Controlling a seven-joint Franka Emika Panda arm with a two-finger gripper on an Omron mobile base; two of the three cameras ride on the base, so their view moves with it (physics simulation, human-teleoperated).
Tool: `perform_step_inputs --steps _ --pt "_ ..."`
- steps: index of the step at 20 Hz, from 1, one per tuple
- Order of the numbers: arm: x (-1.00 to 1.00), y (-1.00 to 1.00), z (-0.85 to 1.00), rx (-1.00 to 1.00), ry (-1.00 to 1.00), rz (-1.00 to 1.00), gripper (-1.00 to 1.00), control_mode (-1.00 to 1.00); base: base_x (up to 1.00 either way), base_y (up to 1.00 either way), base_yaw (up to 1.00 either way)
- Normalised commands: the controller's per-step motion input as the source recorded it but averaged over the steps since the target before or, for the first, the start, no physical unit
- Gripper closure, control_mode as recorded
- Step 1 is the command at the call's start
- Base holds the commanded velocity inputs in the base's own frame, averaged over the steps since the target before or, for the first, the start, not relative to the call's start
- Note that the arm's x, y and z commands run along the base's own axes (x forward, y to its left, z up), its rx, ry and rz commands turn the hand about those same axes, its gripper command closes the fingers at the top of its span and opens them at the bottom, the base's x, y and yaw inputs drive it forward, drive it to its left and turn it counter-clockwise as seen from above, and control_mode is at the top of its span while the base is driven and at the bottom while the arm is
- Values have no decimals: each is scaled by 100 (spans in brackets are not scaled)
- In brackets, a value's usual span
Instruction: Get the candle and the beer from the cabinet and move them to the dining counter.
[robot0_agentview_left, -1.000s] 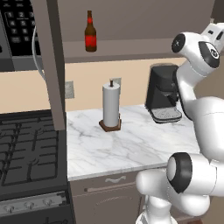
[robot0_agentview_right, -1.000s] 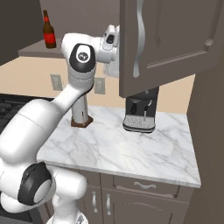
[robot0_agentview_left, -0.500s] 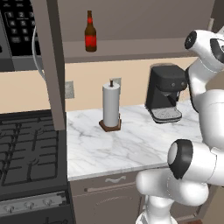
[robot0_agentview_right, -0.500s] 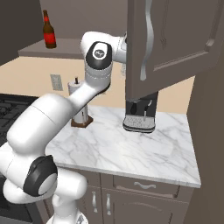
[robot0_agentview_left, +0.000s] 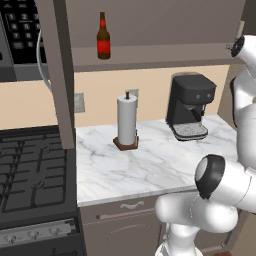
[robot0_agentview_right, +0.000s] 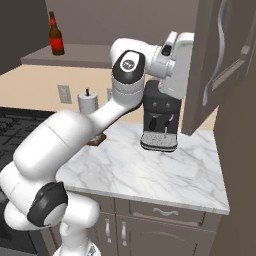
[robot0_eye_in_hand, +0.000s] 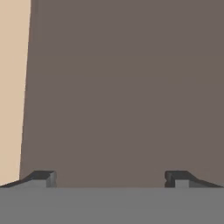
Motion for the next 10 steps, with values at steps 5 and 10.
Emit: perform_step_inputs --steps 5,10 --pt "-3 -38 0 -1 -2 -11 -100 -100 0 0 0" --pt "-4 -26 -2 0 -1 0 -100 -100 0 0 0"
